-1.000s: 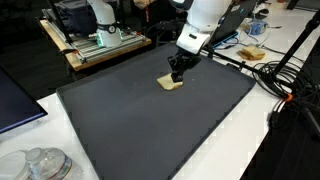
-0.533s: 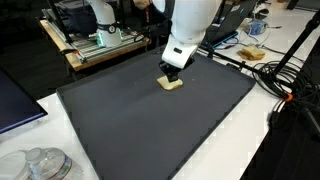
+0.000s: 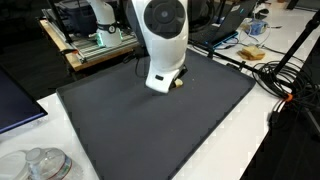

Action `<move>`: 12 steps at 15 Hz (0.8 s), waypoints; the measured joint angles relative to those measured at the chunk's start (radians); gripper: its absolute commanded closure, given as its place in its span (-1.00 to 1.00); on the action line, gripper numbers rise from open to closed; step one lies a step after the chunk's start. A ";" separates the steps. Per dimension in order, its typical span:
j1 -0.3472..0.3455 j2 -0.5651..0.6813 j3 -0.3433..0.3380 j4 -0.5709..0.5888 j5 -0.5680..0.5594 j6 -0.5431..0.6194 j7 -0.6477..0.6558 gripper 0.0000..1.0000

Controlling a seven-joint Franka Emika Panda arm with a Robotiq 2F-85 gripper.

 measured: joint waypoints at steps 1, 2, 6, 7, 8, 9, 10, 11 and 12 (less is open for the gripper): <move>-0.018 0.009 0.003 0.005 0.018 -0.006 -0.026 0.88; -0.037 0.017 0.007 0.007 0.036 -0.011 -0.054 0.88; -0.102 0.033 0.026 0.007 0.100 -0.017 -0.158 0.88; -0.113 0.035 0.029 0.006 0.113 -0.017 -0.180 0.88; -0.123 0.037 0.031 0.003 0.124 -0.017 -0.201 0.88; -0.132 0.037 0.032 -0.002 0.133 -0.016 -0.223 0.88; -0.140 0.037 0.034 -0.008 0.142 -0.016 -0.243 0.88; -0.147 0.037 0.035 -0.015 0.153 -0.014 -0.263 0.88; -0.154 0.037 0.037 -0.023 0.166 -0.010 -0.285 0.88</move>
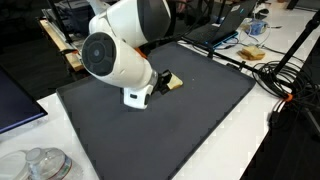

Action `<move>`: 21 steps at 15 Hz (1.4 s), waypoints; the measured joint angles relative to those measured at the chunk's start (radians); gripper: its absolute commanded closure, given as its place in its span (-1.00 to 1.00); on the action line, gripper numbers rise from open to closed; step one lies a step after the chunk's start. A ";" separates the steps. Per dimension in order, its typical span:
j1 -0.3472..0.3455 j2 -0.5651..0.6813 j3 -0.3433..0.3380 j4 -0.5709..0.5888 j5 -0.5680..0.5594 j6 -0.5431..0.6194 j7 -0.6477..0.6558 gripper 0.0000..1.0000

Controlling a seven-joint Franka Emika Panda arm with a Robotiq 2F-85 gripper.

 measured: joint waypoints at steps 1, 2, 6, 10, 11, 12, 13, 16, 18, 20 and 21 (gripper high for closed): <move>-0.007 -0.002 0.002 -0.013 0.013 0.007 -0.024 0.88; -0.014 -0.005 0.003 -0.029 0.027 0.017 -0.050 0.88; -0.034 -0.038 0.006 -0.116 0.075 0.067 -0.146 0.88; -0.052 -0.115 0.005 -0.256 0.145 0.141 -0.249 0.88; -0.053 -0.139 0.002 -0.296 0.163 0.170 -0.268 0.88; -0.053 -0.164 0.000 -0.338 0.177 0.203 -0.282 0.88; -0.053 -0.189 -0.002 -0.379 0.193 0.237 -0.295 0.88; -0.050 -0.272 -0.003 -0.519 0.247 0.350 -0.350 0.88; -0.043 -0.332 -0.004 -0.612 0.291 0.426 -0.392 0.88; -0.029 -0.388 -0.006 -0.696 0.328 0.495 -0.424 0.89; -0.019 -0.414 -0.009 -0.735 0.345 0.528 -0.435 0.88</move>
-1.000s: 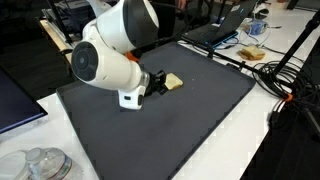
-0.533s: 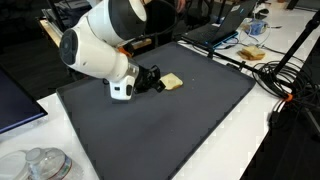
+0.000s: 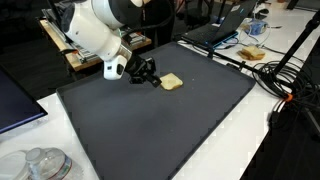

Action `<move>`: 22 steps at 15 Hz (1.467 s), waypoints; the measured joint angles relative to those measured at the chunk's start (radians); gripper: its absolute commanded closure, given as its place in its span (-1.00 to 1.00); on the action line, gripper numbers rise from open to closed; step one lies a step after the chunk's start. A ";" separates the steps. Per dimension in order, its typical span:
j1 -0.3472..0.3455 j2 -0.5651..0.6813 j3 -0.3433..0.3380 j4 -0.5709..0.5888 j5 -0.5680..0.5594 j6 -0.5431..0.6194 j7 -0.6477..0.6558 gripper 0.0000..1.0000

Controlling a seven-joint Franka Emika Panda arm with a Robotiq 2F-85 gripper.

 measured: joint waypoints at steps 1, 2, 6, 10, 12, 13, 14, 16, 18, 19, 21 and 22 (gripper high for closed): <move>0.012 -0.026 -0.003 -0.038 0.017 0.033 -0.008 0.89; 0.026 -0.052 -0.007 -0.076 0.034 0.066 -0.015 0.89; 0.082 -0.152 -0.018 -0.216 0.104 0.197 -0.027 0.89; 0.137 -0.243 -0.025 -0.330 0.161 0.305 -0.026 0.88; 0.168 -0.286 -0.031 -0.373 0.165 0.343 -0.004 0.88; 0.184 -0.306 -0.033 -0.393 0.163 0.362 0.014 0.88; 0.202 -0.327 -0.033 -0.410 0.158 0.384 0.036 0.88; 0.247 -0.362 -0.032 -0.439 0.119 0.434 0.097 0.88; 0.297 -0.390 -0.028 -0.460 0.031 0.478 0.199 0.88; 0.320 -0.399 -0.026 -0.464 -0.024 0.495 0.260 0.88; 0.361 -0.405 -0.019 -0.465 -0.162 0.520 0.405 0.58; 0.379 -0.405 -0.016 -0.465 -0.239 0.533 0.484 0.58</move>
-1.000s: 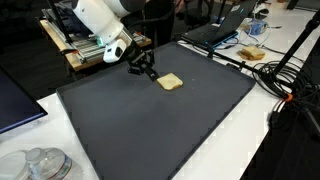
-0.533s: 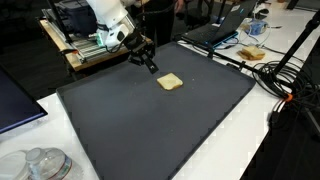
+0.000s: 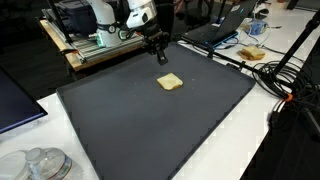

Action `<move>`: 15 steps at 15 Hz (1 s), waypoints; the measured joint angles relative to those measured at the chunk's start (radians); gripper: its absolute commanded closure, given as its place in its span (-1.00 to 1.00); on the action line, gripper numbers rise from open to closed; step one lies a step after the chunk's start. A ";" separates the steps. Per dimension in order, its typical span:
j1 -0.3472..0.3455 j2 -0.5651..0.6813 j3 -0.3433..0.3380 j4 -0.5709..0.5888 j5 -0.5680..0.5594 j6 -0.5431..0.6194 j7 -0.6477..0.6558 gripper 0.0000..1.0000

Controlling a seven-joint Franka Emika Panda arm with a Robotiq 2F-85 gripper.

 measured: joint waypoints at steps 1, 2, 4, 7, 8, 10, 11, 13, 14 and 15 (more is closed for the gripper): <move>0.015 0.000 0.003 0.000 -0.050 0.009 0.059 0.58; 0.023 0.000 0.005 0.000 -0.068 0.014 0.083 0.58; 0.025 0.000 0.004 0.000 -0.073 0.015 0.090 0.58; 0.024 0.001 0.003 0.000 -0.074 0.015 0.090 0.87; 0.024 0.002 0.004 0.000 -0.074 0.015 0.090 0.87; 0.024 0.008 0.004 0.000 -0.093 0.015 0.094 0.87; 0.024 0.012 0.004 0.000 -0.121 0.019 0.108 0.87; 0.024 0.027 0.004 0.001 -0.186 0.029 0.145 0.87; 0.025 0.038 0.004 0.001 -0.217 0.034 0.163 0.88; 0.025 0.052 0.004 0.004 -0.248 0.036 0.183 0.88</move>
